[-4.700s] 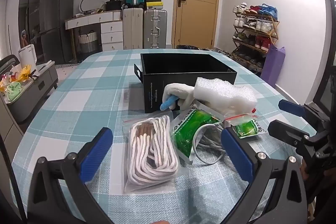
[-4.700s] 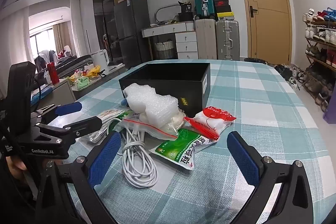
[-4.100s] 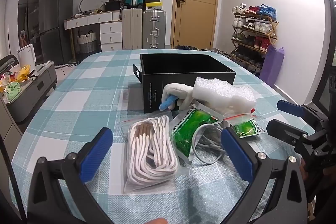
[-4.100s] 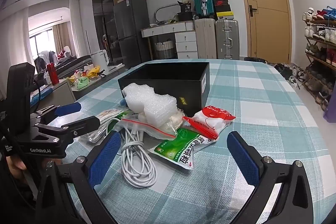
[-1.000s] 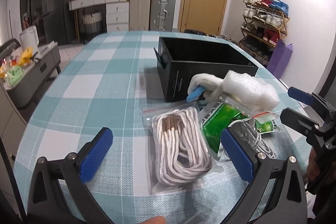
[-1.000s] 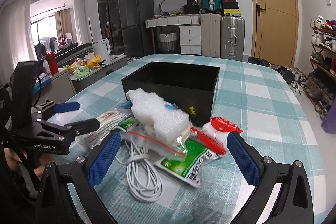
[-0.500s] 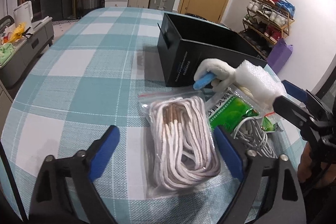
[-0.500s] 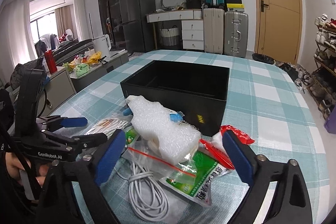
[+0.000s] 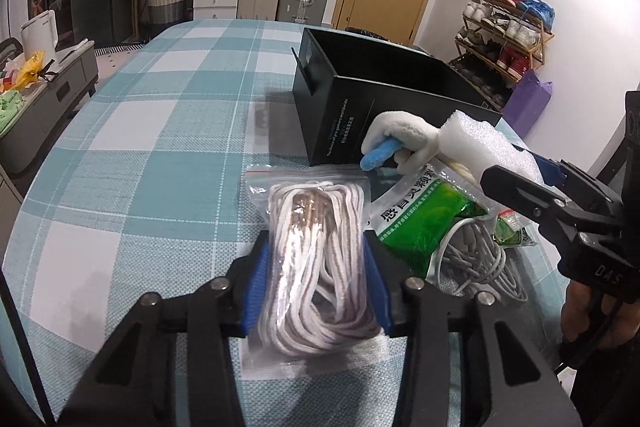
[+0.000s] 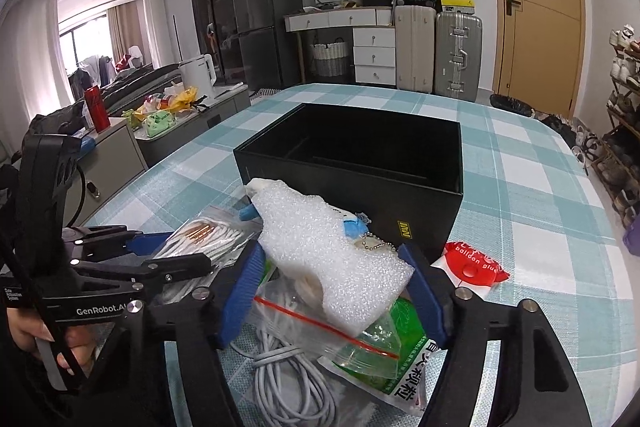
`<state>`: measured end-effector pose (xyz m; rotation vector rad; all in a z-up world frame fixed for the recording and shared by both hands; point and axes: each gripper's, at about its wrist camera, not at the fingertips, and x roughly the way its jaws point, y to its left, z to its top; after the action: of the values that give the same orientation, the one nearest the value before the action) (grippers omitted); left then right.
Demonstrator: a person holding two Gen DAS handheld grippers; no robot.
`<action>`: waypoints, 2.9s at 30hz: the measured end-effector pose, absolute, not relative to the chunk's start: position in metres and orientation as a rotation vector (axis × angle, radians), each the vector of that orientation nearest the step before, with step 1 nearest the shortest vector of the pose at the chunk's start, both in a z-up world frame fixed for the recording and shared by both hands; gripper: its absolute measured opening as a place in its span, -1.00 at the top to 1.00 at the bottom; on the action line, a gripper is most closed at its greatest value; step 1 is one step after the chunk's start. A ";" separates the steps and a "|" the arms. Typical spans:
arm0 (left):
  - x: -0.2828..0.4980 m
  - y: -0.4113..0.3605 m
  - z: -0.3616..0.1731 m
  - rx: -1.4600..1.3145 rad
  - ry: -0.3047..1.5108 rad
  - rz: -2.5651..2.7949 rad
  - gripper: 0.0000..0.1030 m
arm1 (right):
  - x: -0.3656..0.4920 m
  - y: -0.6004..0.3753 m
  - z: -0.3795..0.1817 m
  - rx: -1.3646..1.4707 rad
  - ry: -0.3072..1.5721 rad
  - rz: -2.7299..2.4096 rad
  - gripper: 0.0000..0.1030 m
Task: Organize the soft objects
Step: 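Grasp the bagged white rope with the left tool while the right tool grasps the white foam block, then carry the rope bag and foam block over the black box with both tools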
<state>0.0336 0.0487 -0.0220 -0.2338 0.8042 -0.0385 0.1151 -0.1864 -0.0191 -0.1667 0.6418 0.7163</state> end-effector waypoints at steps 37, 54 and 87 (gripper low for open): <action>0.001 0.052 0.024 -0.230 0.674 -0.018 0.24 | 0.097 -0.245 0.022 -0.084 0.533 0.666 -0.30; 0.028 0.043 0.051 -0.190 0.624 -0.043 0.24 | 0.109 -0.247 0.039 -0.082 0.527 0.648 -0.30; 0.126 0.029 0.064 -0.140 0.640 -0.103 0.24 | 0.189 -0.206 0.043 -0.148 0.619 0.604 -0.30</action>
<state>0.1262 0.0285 0.0642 -0.1402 0.6398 -0.1027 0.1890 -0.2058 0.0428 -0.1476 0.6186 0.6038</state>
